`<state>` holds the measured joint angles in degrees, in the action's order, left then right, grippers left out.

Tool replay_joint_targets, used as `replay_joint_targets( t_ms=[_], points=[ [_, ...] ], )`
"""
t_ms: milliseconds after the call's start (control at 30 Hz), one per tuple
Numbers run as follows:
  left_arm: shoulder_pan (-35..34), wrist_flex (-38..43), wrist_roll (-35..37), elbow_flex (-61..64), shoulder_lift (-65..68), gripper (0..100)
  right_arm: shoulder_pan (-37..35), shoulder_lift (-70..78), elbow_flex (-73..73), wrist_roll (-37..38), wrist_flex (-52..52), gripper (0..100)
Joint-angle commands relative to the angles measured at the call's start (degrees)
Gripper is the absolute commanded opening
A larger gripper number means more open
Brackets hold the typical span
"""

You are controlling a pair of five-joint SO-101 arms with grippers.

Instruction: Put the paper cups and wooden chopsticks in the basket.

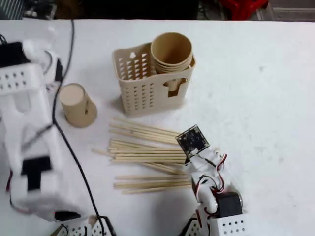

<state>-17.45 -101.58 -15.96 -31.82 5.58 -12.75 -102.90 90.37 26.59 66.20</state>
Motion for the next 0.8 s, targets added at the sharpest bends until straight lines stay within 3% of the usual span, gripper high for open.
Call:
replay_joint_targets(
  t_ms=[0,200,333,767],
  points=[
    [4.0,9.58,-0.88,19.16,-20.0,6,0.04,-0.4,-0.18,0.62,-1.19,1.7],
    [4.09,27.87,-0.88,44.04,-26.51,6,0.04,-0.4,-0.18,0.62,-1.19,1.7],
    [2.68,34.64,-3.43,53.1,-26.51,6,0.04,-0.4,-0.18,0.62,-1.19,1.7],
    [-17.36,44.31,-12.48,59.52,-26.51,6,0.04,-0.4,-0.18,0.62,-1.19,1.7]
  ],
)
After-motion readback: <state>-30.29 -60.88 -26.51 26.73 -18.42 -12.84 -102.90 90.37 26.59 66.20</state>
